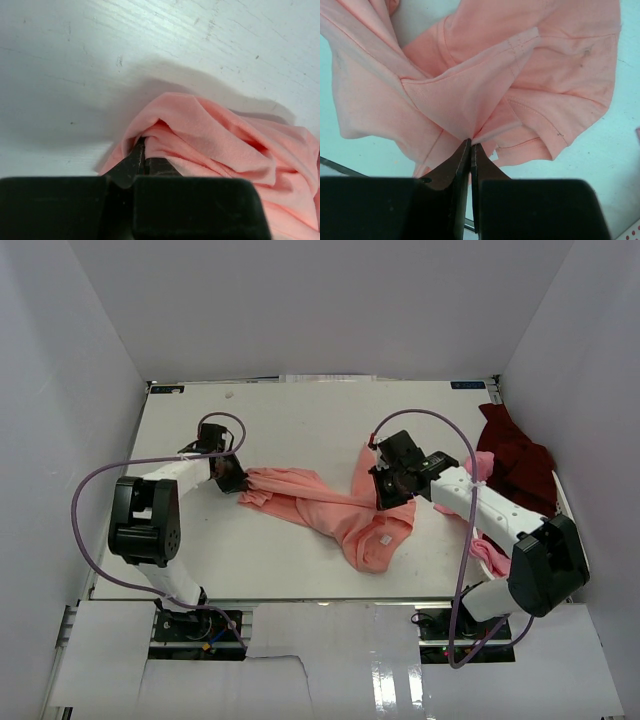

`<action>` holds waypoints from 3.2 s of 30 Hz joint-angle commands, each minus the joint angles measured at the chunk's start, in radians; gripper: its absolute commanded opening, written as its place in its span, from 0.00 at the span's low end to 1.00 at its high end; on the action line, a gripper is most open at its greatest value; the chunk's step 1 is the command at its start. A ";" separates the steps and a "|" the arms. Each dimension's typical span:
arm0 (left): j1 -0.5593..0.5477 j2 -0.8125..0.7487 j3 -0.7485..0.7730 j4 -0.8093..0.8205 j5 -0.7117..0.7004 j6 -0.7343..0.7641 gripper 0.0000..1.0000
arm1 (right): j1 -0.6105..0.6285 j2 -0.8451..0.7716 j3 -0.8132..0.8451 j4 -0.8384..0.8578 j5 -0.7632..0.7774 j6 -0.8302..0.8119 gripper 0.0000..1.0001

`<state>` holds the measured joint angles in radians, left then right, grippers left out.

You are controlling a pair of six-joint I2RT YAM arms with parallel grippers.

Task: Fold and stack the t-shirts
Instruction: Flatten out the tshirt

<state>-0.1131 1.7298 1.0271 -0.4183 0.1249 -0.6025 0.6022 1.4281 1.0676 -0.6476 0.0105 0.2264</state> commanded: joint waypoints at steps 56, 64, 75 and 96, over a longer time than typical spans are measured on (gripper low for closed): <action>0.220 -0.081 0.019 -0.047 0.170 0.076 0.39 | -0.188 -0.290 -0.573 0.358 -0.535 0.427 0.56; 0.220 -0.085 0.013 -0.039 0.173 0.075 0.51 | -0.186 -0.350 -0.616 0.330 -0.538 0.467 0.58; 0.220 -0.085 0.008 -0.028 0.185 0.076 0.51 | -0.188 -0.350 -0.722 0.500 -0.523 0.600 0.56; 0.220 -0.087 -0.001 -0.016 0.200 0.081 0.51 | -0.186 -0.347 -0.824 0.695 -0.486 0.752 0.48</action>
<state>0.1055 1.6997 1.0325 -0.4538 0.3031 -0.5346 0.4145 1.0668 0.2649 -0.0414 -0.4522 0.9398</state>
